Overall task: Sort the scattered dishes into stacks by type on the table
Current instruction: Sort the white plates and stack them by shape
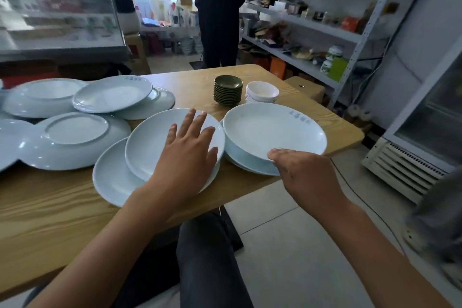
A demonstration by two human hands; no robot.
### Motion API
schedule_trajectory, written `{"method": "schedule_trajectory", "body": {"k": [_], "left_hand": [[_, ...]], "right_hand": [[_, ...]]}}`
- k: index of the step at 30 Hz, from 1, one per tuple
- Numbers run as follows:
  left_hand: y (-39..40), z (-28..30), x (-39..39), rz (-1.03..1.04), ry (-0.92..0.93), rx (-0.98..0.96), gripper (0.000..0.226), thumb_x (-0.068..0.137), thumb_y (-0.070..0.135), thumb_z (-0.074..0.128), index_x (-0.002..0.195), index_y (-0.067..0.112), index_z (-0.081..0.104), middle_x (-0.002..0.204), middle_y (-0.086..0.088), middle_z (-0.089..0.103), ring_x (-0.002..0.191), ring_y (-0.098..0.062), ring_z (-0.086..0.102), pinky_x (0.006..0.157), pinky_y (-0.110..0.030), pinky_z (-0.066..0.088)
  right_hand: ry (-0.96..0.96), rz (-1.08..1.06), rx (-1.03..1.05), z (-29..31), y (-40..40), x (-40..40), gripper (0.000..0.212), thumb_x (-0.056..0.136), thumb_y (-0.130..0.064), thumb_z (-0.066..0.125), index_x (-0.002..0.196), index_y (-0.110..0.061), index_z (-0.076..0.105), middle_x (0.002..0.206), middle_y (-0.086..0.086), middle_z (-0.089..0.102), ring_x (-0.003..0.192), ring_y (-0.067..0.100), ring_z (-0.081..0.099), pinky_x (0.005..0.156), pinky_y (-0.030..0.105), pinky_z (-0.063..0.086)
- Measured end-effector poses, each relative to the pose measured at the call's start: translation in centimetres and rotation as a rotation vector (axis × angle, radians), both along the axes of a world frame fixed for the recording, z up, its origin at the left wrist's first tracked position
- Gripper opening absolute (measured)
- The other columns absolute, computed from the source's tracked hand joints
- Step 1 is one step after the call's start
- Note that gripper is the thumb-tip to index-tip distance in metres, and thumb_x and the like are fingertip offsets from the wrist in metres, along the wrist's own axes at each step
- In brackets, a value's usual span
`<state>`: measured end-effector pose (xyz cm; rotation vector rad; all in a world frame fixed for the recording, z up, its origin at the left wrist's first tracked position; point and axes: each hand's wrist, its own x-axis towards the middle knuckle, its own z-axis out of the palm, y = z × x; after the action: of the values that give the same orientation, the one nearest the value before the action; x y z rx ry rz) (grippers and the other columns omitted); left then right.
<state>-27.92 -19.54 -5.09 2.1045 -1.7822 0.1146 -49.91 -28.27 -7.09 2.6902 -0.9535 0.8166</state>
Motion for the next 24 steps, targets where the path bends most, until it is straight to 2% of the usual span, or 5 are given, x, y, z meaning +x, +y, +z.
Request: {"method": "schedule_trajectory", "body": {"k": [9,13,18,21,24], "left_hand": [[0.3,-0.9,1.0,-0.011,0.014,0.094,0.05,0.1,0.042,0.035,0.146,0.022,0.035,0.16,0.001,0.014,0.148,-0.017,-0.004,0.12,-0.045,0.007],[0.3,-1.3,1.2,-0.02,0.016,0.128,0.05,0.1,0.043,0.035,0.146,0.022,0.034,0.16,0.001,0.016,0.148,-0.017,-0.001,0.12,-0.045,0.01],[0.5,-1.4,1.5,-0.023,0.027,0.172,0.052,0.099,0.045,0.035,0.146,0.023,0.033,0.159,0.002,0.017,0.148,-0.016,0.0,0.12,-0.045,0.011],[0.6,-1.3,1.7,-0.02,0.036,0.164,0.052,0.099,0.045,0.035,0.146,0.023,0.033,0.159,0.003,0.018,0.148,-0.016,0.001,0.119,-0.045,0.011],[0.7,-1.1,1.7,-0.023,0.042,0.145,0.052,0.099,0.045,0.035,0.146,0.023,0.033,0.159,0.003,0.019,0.148,-0.016,0.001,0.119,-0.046,0.012]], "right_hand": [[0.094,-0.026,0.111,0.6,0.1,1.6,0.019,0.089,-0.011,0.066,0.106,-0.014,0.074,0.095,0.003,0.075,0.083,0.019,0.072,0.069,0.034,0.06],[0.143,-0.074,0.201,1.1,-0.1,2.0,0.026,0.097,-0.017,0.053,0.117,-0.02,0.068,0.111,0.0,0.072,0.1,0.018,0.068,0.083,0.034,0.056],[0.214,-0.118,0.35,1.5,-0.3,2.4,0.03,0.099,-0.016,0.044,0.123,-0.019,0.061,0.125,0.002,0.064,0.113,0.019,0.06,0.09,0.033,0.052],[0.242,-0.119,0.489,2.0,-0.1,2.6,0.04,0.1,-0.015,0.04,0.139,-0.018,0.05,0.144,0.001,0.049,0.132,0.017,0.045,0.107,0.032,0.037],[0.244,-0.122,0.599,2.2,0.3,2.8,0.043,0.101,-0.016,0.035,0.143,-0.017,0.045,0.15,-0.001,0.042,0.138,0.014,0.037,0.111,0.027,0.028]]}}
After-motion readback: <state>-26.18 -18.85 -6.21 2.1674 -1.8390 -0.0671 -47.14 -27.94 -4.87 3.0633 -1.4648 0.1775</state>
